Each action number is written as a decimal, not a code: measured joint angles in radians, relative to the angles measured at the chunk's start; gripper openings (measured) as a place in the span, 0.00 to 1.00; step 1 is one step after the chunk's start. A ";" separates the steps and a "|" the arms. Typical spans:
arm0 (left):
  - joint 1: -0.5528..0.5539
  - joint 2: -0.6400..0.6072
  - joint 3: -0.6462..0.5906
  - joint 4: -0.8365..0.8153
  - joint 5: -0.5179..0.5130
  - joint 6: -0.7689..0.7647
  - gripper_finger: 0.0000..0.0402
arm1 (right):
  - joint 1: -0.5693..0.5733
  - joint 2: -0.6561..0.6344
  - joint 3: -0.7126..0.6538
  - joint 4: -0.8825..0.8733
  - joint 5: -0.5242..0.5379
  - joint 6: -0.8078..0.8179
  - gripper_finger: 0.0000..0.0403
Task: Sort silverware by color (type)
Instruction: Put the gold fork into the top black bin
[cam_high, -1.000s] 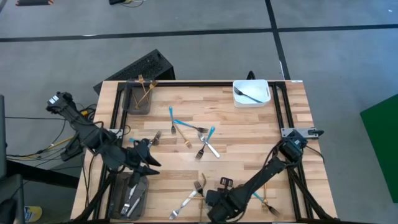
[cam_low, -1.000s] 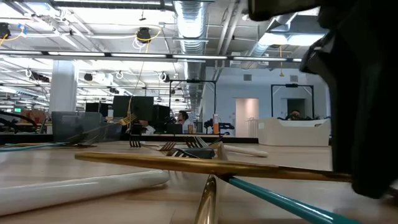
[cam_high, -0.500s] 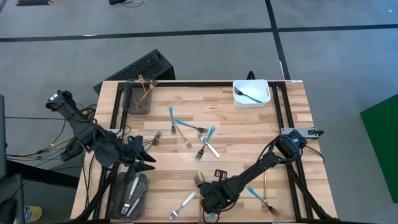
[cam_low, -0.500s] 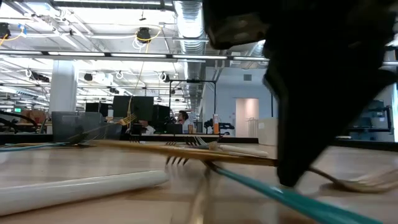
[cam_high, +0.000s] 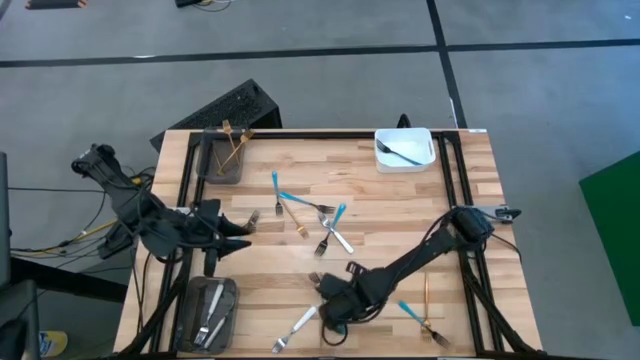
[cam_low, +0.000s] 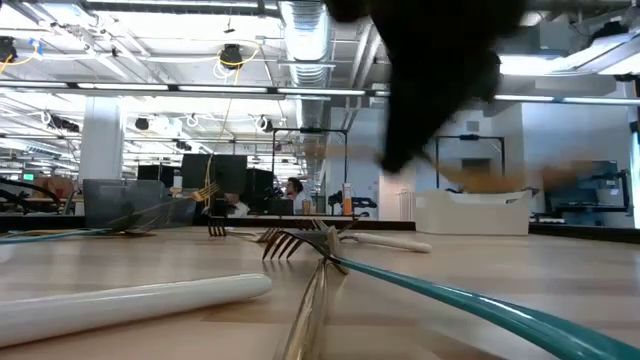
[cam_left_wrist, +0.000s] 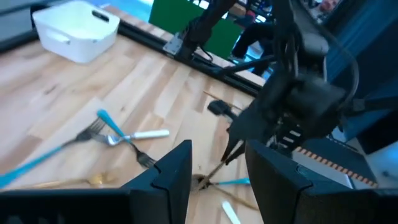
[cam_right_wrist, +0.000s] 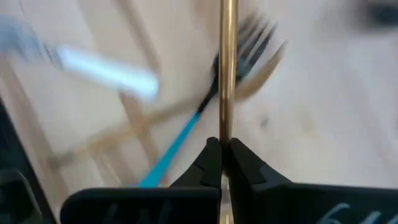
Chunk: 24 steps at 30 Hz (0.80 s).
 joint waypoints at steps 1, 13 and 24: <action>0.008 0.006 0.000 0.017 0.002 0.023 0.34 | -0.004 -0.022 0.000 -0.001 0.040 0.008 0.05; 0.204 0.007 0.000 0.142 0.026 0.113 0.42 | -0.122 -0.262 0.001 0.031 0.401 -0.159 0.06; 0.332 0.075 0.000 0.326 0.105 0.252 0.51 | -0.260 -0.365 0.001 0.408 0.209 -0.454 0.06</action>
